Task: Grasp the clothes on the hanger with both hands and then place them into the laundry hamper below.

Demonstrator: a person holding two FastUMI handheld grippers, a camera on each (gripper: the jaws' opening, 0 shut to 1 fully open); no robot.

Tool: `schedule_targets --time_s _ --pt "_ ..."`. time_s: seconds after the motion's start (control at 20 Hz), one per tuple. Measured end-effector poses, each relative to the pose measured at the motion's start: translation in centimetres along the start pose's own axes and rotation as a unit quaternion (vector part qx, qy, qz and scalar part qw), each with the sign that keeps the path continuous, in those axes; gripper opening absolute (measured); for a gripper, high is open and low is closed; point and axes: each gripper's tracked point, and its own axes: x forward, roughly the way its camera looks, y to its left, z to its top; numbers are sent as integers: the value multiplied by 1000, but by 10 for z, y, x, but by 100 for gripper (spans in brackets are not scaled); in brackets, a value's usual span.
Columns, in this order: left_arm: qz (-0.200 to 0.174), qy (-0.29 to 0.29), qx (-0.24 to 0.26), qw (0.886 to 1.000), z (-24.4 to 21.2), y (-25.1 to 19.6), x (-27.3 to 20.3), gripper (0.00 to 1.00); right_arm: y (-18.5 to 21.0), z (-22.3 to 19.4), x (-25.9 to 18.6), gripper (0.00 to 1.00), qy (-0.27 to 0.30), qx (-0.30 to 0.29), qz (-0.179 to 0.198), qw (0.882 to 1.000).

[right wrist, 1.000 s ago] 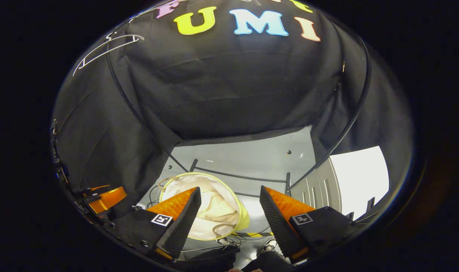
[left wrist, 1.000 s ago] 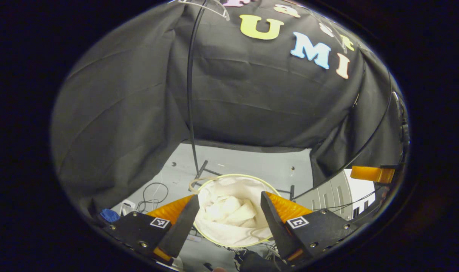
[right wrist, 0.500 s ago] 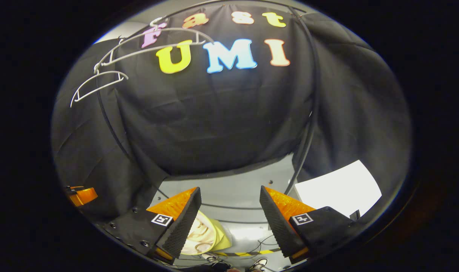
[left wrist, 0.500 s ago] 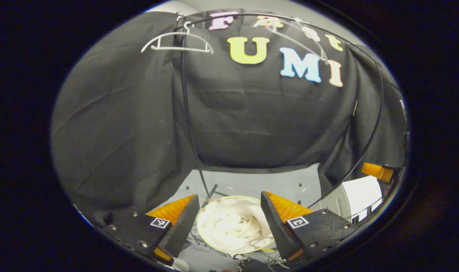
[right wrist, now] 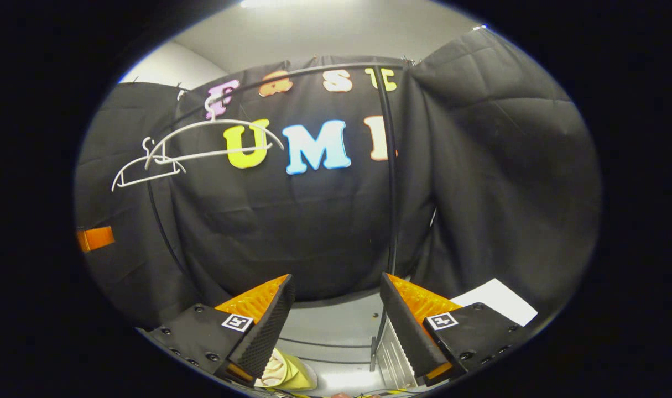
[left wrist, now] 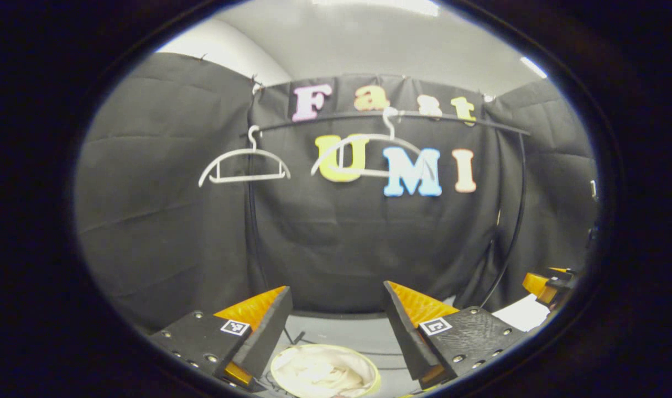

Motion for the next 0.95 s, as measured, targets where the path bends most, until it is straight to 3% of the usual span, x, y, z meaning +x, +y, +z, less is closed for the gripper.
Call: schedule_targets --time_s 0.25,0.3,0.35,0.7,0.75,0.8,0.95 --pt "8 -60 -26 998 44 -17 -36 94 -4 63 -16 100 -70 -33 30 997" --pt "4 -64 -30 997 45 -30 -46 94 -3 68 -21 93 -77 -39 32 996" --pt "2 -65 -29 997 43 -39 -54 94 -5 72 -25 93 -81 -42 33 995" --pt "11 -30 -43 999 -6 -66 -64 94 4 57 -20 98 -62 4 52 997" --pt "9 -25 -48 998 -11 -64 -64 95 4 56 -18 93 -60 2 50 997" --pt "10 -19 -53 998 -16 -60 -63 94 4 57 -14 98 -60 -1 47 997" --pt "26 -6 -66 997 -23 -36 -60 94 17 64 -10 98 -72 -10 46 996"
